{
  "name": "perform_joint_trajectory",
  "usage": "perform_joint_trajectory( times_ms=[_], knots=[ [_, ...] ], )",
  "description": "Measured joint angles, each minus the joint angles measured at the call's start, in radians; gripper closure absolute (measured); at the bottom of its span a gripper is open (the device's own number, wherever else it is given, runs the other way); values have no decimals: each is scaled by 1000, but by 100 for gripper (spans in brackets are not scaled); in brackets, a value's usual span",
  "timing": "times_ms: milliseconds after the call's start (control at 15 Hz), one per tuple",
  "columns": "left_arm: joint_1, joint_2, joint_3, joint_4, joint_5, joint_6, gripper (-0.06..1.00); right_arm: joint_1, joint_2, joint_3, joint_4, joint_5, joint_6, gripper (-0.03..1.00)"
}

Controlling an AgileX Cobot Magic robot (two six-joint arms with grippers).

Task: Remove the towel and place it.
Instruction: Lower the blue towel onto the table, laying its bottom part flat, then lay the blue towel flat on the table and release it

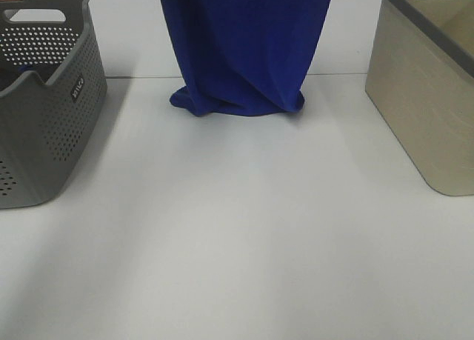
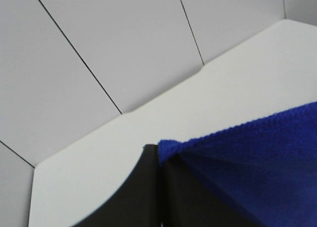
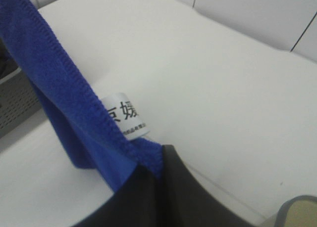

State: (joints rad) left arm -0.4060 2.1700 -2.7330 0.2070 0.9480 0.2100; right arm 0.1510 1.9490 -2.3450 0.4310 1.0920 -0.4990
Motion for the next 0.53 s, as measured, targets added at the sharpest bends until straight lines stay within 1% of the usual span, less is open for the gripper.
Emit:
perform_joint_trajectory(
  times_ms=[133,200,333,467,533],
  knots=[
    [-24,-32,0,-9,169,0,94,0,-20,0,0,108,15,95],
    [-33,-47,0,-14,237,0,94,0,-30,0,0,122,34,95],
    [-41,-64,1,-29,264,-17,94,0,-43,0,-2,127,64,95],
    [-44,-87,16,-77,267,-45,94,0,-69,0,-7,127,105,95],
    [-49,-107,49,-103,268,-60,94,0,-86,11,-7,126,127,95]
  ],
)
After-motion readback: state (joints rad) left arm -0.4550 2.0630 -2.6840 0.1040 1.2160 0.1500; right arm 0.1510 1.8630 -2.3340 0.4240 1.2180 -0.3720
